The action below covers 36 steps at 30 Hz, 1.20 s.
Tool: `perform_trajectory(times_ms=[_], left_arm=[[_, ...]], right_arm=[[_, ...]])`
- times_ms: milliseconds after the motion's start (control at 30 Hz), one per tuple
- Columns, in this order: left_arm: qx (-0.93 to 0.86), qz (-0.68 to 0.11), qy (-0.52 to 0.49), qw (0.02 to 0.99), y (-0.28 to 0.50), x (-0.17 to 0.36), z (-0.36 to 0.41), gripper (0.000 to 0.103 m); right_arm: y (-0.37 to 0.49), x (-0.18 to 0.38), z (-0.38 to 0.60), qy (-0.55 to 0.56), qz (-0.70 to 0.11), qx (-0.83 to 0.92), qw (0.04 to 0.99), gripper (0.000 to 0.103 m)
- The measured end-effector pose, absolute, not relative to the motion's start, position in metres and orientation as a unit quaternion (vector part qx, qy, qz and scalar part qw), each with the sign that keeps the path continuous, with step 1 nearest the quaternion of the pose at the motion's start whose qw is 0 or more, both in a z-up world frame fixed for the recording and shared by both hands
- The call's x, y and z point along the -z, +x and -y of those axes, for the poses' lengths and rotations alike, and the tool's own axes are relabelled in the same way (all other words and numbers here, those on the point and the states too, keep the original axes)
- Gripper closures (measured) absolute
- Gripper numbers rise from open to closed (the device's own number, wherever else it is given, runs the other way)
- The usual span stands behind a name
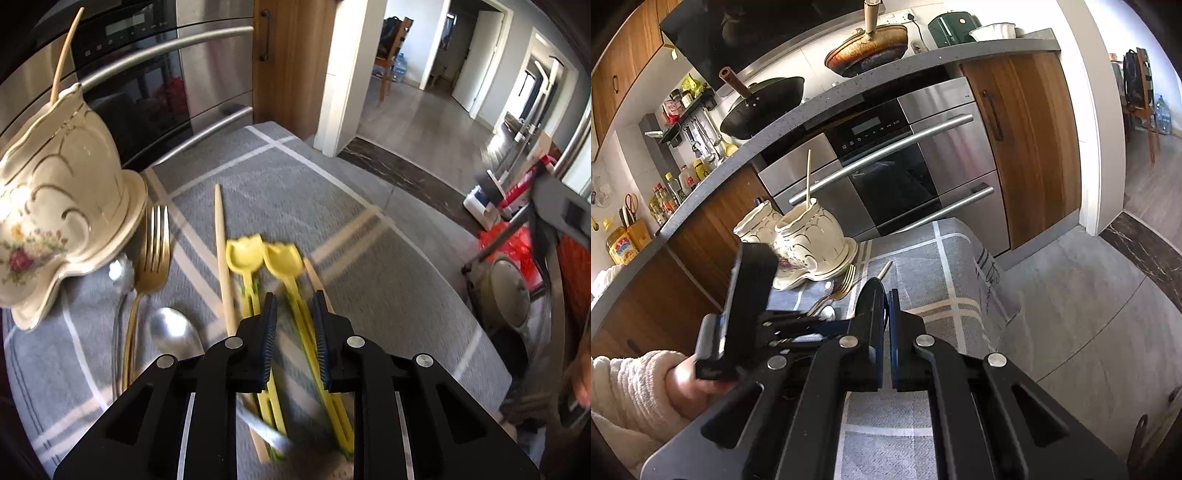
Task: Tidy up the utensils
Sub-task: 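Grasp the yellow plastic utensil with the left tool while the right tool grasps the black spoon, then insert the yellow utensil into the larger pot while the right tool puts the black spoon in the smaller pot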
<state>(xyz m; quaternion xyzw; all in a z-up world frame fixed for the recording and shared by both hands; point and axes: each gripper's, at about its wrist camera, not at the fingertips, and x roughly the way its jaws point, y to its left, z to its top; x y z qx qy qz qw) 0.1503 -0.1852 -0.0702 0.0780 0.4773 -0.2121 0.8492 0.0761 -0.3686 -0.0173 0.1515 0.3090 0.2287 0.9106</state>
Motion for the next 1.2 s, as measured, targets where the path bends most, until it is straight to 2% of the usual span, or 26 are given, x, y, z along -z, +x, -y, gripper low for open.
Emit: perform_trajectory(times_ms=[200,300,333,533,867,1200], left_arm=[[0.203,-0.482,0.1,0.846,0.163,0.069,0.197,0.083],[0.201,-0.473,0.126,0.849,0.161,0.071,0.202,0.088],[0.204,-0.472,0.121,0.849,0.161,0.071,0.201,0.094],[0.24,-0.444,0.068,0.86,0.158,0.057,0.184,0.094],[0.265,-0.337,-0.006,0.904,0.127,-0.019,0.127,0.094],[0.194,-0.222,-0.047,0.954,0.117,-0.108,0.022,0.094]], right_arm=[[0.073,0.013,0.368,0.151,-0.303,-0.229,0.913,0.101],[0.073,0.014,0.368,0.152,-0.303,-0.226,0.913,0.101],[0.074,0.014,0.367,0.153,-0.304,-0.224,0.913,0.101],[0.075,0.01,0.364,0.151,-0.306,-0.208,0.917,0.101],[0.087,-0.01,0.333,0.114,-0.291,-0.19,0.931,0.101],[0.135,-0.052,0.263,0.064,-0.234,-0.195,0.95,0.101]])
